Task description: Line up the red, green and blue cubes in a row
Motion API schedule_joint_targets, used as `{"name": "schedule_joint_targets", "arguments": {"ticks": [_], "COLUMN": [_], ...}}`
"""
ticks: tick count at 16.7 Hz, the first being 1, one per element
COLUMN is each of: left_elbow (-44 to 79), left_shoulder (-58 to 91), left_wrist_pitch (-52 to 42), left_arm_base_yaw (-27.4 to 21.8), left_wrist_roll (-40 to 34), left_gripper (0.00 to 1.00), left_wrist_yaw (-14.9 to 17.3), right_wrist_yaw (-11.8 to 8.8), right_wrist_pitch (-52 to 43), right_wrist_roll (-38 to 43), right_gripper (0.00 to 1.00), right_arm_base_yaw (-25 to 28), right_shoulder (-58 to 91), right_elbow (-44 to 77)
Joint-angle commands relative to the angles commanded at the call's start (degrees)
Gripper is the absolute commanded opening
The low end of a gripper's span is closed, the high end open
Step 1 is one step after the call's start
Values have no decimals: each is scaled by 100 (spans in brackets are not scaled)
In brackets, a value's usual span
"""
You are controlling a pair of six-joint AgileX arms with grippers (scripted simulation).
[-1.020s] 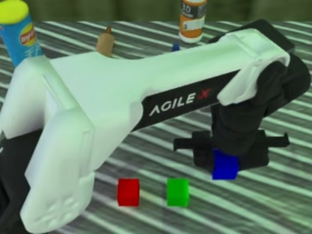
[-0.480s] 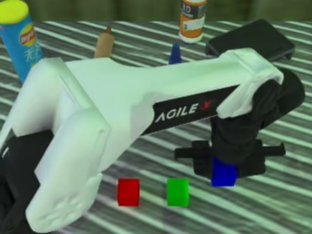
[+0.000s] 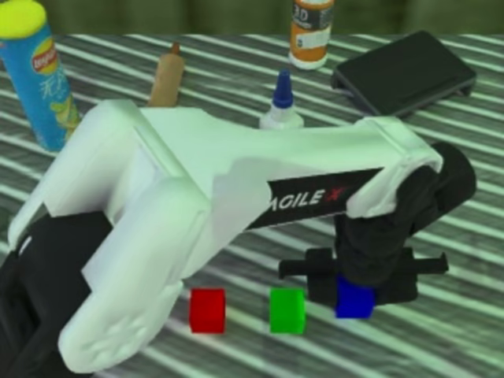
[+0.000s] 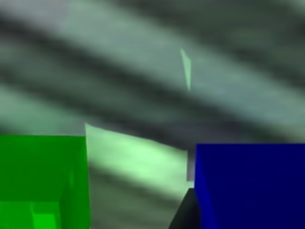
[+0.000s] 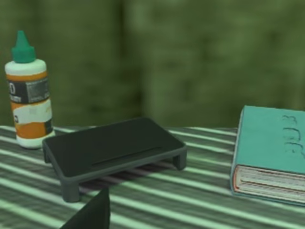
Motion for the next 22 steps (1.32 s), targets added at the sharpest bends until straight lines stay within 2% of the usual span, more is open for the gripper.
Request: {"name": "schedule_joint_targets", "arguments": {"ticks": [13, 22], "left_elbow": [0, 1], "left_shoulder": [0, -3], "left_wrist_pitch": [0, -1], "left_arm_base_yaw": [0, -2], "left_wrist_roll": [0, 0], "left_gripper": [98, 100], "left_wrist_yaw": [0, 0], "right_wrist_yaw": [0, 0], "right_wrist_pitch": [0, 0], "right_wrist_roll": [0, 0], "right_gripper": [100, 100], "right_arm_base_yaw": [0, 0], "right_shoulder": [0, 0], "right_elbow": [0, 0]}}
